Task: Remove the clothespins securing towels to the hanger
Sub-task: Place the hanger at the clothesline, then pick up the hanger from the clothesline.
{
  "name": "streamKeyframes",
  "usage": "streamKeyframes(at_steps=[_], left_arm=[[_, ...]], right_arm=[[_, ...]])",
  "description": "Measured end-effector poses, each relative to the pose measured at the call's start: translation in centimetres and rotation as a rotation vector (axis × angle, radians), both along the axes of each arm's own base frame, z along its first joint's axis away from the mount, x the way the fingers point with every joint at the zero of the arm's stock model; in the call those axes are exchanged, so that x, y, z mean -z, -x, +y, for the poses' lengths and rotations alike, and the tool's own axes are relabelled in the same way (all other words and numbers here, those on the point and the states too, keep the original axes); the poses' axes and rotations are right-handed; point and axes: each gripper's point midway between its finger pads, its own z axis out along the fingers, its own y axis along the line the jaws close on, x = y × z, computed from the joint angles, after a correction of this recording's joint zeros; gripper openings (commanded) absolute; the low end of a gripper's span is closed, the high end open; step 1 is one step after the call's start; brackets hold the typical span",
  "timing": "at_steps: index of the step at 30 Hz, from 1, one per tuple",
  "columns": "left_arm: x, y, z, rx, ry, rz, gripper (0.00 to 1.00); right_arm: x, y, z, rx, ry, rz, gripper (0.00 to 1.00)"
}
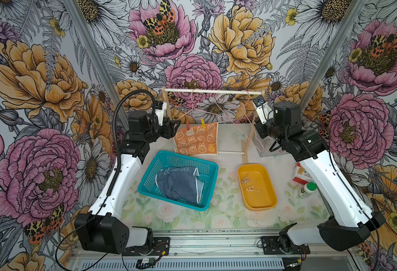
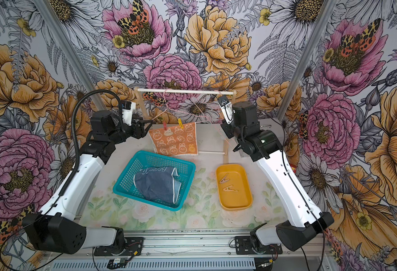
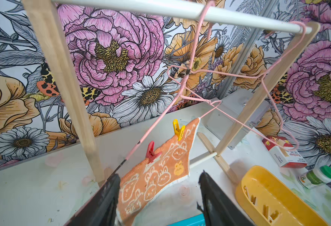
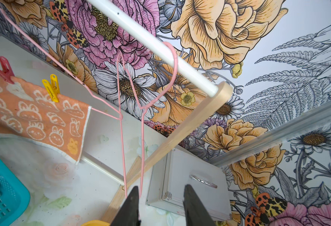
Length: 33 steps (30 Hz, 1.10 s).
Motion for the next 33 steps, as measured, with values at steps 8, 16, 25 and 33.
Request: streamKeyframes(at_steps=[8, 16, 25, 33], left_arm=[[0.6, -1.4, -3.7, 0.222, -0.059, -0.048, 0.75], [-1.4, -4.3, -4.4, 0.264, -0.117, -0.149, 0.75], [0.3, -7.4, -5.0, 0.284, -0.151, -0.139, 0.69], [1.6, -8.2, -5.3, 0.321, -0.153, -0.115, 0.54]], right_arm=[[-0.6, 2.0, 1.2, -0.096, -0.081, -0.021, 0.40], [-0.5, 2.6, 2.2, -0.157, -0.106, -0.021, 0.39], [-0.6, 2.6, 2.8, -0.186, -0.120, -0.025, 0.39], [-0.4, 2.4, 3.0, -0.194, -0.121, -0.019, 0.39]])
